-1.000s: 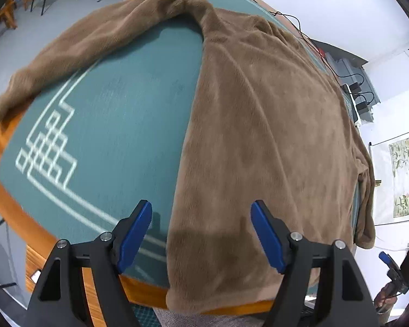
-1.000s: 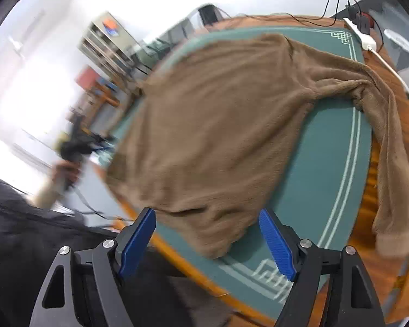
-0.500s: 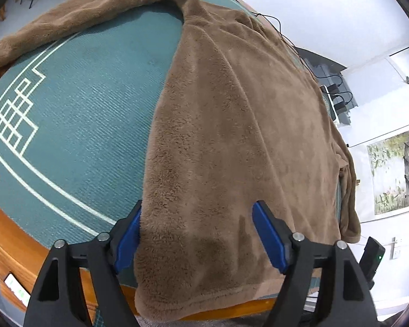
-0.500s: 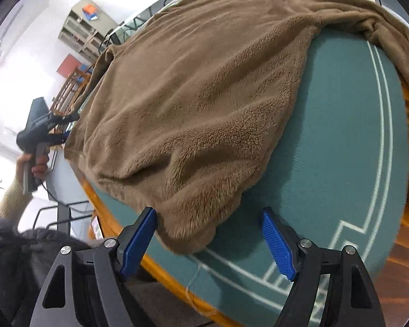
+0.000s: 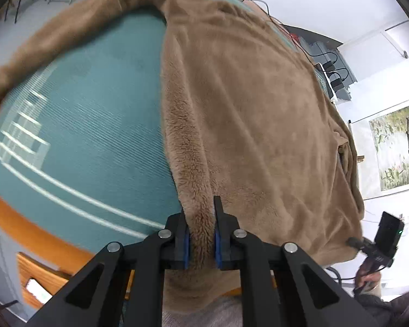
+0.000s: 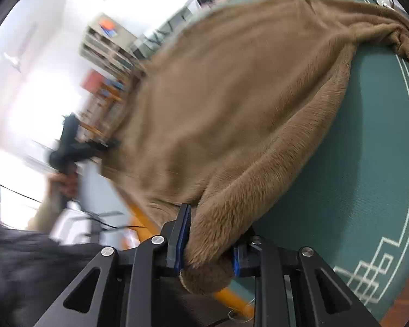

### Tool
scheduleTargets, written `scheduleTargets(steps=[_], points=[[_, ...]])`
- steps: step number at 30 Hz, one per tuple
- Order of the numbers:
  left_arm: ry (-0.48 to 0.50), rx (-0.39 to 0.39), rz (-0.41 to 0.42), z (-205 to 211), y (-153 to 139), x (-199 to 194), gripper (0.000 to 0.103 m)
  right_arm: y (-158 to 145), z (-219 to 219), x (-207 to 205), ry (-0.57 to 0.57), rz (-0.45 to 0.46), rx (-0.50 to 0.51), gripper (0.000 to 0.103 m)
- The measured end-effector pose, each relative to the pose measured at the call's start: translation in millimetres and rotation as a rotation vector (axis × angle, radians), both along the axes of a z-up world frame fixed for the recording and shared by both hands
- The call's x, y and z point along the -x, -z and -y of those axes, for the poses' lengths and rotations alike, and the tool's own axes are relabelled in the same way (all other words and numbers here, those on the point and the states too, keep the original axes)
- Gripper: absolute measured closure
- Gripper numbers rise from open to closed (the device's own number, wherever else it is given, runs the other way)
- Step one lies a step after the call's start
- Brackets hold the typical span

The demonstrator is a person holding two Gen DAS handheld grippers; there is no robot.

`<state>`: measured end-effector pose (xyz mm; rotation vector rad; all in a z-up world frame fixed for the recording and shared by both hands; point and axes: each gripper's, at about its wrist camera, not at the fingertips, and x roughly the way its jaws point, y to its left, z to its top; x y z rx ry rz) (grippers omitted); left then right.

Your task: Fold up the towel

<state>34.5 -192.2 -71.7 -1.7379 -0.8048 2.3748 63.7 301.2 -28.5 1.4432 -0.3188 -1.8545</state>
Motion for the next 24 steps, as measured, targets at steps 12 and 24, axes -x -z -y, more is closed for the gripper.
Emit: scheduleTargets(steps=[12, 24], points=[[0.01, 0.134, 0.164, 44.9, 22.7, -6.8, 0.09, 48.1, -50.9, -4.1, 0.228, 0.21, -0.159, 0.063], [0.182, 0.226, -0.024, -27.4, -31.7, 62.3, 0.038, 9.9, -196.2, -7.4, 0.805, 0.104, -0.106, 0.037]])
